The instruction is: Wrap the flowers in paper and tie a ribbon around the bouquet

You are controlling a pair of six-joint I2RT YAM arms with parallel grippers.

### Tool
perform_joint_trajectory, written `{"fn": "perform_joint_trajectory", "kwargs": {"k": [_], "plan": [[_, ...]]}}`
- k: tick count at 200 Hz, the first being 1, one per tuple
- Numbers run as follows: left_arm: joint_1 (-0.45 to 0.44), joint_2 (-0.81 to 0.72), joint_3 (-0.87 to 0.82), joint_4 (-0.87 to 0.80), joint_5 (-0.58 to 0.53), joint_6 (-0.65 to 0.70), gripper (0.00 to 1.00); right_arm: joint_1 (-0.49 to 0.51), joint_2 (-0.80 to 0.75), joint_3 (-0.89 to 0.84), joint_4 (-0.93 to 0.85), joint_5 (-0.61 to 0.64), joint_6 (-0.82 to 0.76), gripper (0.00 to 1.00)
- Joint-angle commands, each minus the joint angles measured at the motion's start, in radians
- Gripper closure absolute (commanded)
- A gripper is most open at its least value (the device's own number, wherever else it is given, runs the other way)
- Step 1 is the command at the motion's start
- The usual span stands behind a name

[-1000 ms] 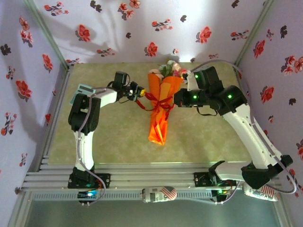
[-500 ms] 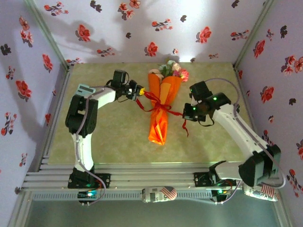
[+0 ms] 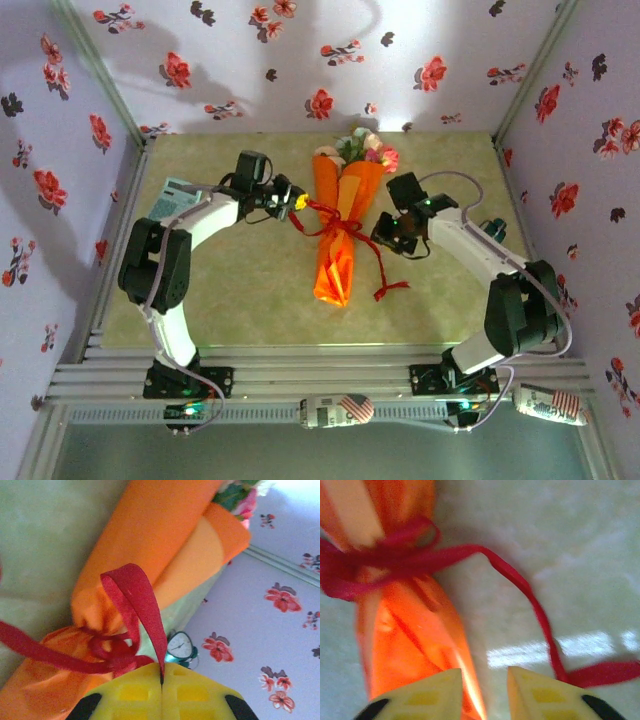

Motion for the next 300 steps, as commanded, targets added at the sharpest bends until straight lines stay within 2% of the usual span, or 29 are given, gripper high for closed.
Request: {"fn": "perform_joint_trajectory", "kwargs": {"k": [1,29,49,98,173,259,300], "plan": [[-0.004,-0.063,-0.027,-0.055,-0.019,0.036,1.0,0.024,0.032,-0.048,0.279,-0.038,0.244,0.8],[-0.002,-0.082,-0.027,-0.104,-0.028,0.064,1.0,0.027,0.141,-0.052,0.464,-0.054,0.369,0.92],[-0.002,-0.087,-0.026,-0.119,-0.035,0.072,1.0,0.024,0.22,-0.021,0.513,-0.085,0.408,0.95],[0.002,-0.086,-0.005,-0.139,-0.04,0.087,1.0,0.007,0.28,-0.032,0.579,-0.08,0.466,0.86],[0.003,-0.086,0.001,-0.145,-0.038,0.09,1.0,0.004,0.281,-0.113,0.652,-0.096,0.549,0.84],[0.004,-0.089,0.002,-0.153,-0.037,0.092,1.0,0.002,0.281,-0.142,0.672,-0.074,0.525,0.74],[0.002,-0.093,0.004,-0.159,-0.037,0.094,1.0,-0.01,0.287,-0.096,0.631,-0.063,0.46,0.73]]}}
